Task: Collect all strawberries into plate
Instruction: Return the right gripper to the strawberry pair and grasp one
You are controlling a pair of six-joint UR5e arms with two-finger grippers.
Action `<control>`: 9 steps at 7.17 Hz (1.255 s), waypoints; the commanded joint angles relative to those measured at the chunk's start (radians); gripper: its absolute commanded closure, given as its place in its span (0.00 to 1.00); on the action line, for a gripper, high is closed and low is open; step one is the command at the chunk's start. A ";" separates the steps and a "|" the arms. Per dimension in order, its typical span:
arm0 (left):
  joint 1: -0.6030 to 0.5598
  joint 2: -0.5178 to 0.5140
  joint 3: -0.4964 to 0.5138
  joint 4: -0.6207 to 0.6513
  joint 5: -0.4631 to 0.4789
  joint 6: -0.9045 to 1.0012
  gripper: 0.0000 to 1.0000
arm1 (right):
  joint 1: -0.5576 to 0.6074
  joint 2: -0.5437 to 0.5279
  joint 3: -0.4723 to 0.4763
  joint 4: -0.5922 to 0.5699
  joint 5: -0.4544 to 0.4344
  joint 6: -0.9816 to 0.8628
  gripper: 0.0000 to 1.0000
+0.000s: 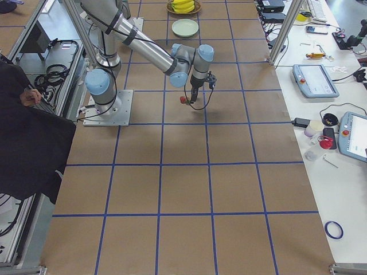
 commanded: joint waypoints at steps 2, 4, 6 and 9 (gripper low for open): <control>0.000 0.003 -0.004 0.004 0.000 0.000 0.00 | -0.003 0.005 0.039 -0.026 -0.001 -0.009 0.29; 0.000 0.001 -0.004 0.004 0.000 0.000 0.00 | -0.003 0.006 0.038 -0.027 -0.001 -0.012 0.76; 0.000 0.003 -0.004 0.004 0.000 0.000 0.00 | -0.003 0.005 0.029 -0.027 -0.003 -0.028 1.00; 0.000 0.001 -0.004 0.004 0.000 0.000 0.00 | 0.078 0.006 -0.116 0.016 0.061 -0.068 1.00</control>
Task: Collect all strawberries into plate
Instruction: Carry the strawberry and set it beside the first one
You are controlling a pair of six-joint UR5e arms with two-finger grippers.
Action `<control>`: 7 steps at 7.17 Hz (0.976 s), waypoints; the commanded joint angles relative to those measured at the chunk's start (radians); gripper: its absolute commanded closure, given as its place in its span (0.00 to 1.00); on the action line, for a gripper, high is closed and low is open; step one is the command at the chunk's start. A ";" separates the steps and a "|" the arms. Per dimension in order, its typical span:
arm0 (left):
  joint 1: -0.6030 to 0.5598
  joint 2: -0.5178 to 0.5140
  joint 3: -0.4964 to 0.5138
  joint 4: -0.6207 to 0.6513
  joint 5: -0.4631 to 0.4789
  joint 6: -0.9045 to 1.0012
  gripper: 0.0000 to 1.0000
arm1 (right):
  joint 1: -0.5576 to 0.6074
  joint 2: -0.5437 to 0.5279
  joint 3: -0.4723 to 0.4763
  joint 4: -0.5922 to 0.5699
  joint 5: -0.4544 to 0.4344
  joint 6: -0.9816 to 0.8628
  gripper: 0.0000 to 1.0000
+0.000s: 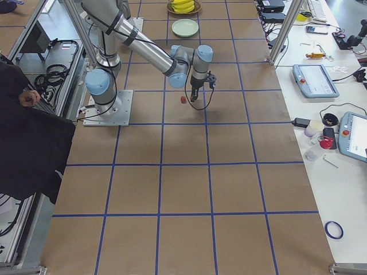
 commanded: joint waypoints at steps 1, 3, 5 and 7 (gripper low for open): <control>0.000 0.000 0.000 0.000 -0.002 0.000 0.00 | 0.107 0.010 -0.119 0.078 0.076 0.008 1.00; 0.000 0.000 0.000 0.002 0.000 0.000 0.00 | 0.264 0.031 -0.194 0.126 0.130 0.203 1.00; 0.000 -0.002 0.000 0.002 -0.002 -0.002 0.00 | 0.415 0.089 -0.248 0.085 0.211 0.425 1.00; 0.000 -0.002 0.000 0.002 -0.002 -0.002 0.00 | 0.521 0.176 -0.277 -0.012 0.240 0.568 1.00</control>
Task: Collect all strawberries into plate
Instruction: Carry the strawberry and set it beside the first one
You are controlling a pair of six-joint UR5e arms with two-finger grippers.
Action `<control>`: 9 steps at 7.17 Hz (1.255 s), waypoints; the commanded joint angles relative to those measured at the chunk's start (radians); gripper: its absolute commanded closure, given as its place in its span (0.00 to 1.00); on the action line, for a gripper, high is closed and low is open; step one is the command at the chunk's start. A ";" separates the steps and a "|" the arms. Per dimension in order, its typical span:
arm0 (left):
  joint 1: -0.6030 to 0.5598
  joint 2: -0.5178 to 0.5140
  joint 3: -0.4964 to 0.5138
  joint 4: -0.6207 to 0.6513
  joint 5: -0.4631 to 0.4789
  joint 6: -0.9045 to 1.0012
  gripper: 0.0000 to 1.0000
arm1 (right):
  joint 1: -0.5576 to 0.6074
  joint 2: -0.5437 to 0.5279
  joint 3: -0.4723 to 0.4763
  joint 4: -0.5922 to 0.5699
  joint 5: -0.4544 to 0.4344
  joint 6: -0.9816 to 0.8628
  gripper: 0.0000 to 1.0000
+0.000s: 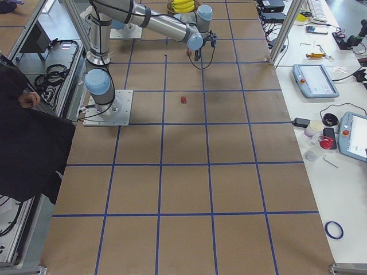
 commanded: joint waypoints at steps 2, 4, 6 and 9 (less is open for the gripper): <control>0.000 0.000 0.000 0.000 0.000 -0.006 0.00 | 0.078 0.100 0.013 -0.076 0.048 0.112 1.00; 0.000 0.000 0.000 0.000 0.001 -0.006 0.00 | 0.078 0.113 0.015 -0.086 0.048 0.109 0.50; 0.000 0.001 0.000 0.000 0.000 -0.006 0.00 | 0.078 0.104 0.009 -0.084 0.045 0.098 0.00; 0.000 0.004 0.000 0.000 0.001 -0.006 0.00 | 0.029 0.025 0.013 -0.064 -0.090 -0.013 0.00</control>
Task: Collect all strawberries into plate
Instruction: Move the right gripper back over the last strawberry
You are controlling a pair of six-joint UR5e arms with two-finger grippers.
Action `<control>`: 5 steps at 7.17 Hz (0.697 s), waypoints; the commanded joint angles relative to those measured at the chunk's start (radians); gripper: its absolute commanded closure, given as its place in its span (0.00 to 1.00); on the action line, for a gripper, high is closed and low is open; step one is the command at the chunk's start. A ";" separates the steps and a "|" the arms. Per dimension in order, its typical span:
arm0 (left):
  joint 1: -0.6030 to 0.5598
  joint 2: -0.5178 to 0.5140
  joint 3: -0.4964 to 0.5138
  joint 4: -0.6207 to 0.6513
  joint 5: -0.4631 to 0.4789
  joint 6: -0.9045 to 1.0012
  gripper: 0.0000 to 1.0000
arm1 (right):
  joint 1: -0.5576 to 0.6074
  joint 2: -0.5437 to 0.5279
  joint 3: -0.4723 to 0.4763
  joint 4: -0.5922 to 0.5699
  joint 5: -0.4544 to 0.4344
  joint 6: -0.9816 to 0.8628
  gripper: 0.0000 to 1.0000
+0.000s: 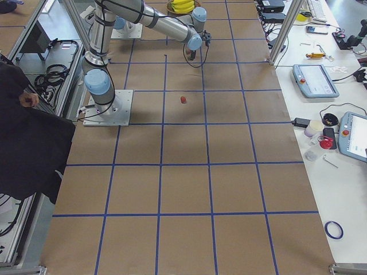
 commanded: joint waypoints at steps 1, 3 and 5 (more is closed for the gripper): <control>0.000 0.002 0.000 0.000 0.002 0.000 0.00 | -0.084 -0.059 0.021 0.053 -0.116 -0.096 0.00; 0.000 0.000 0.000 0.000 0.000 0.000 0.00 | -0.266 -0.143 0.024 0.237 -0.120 -0.340 0.00; 0.000 -0.003 -0.002 0.000 0.000 0.000 0.00 | -0.398 -0.180 0.073 0.310 -0.162 -0.602 0.00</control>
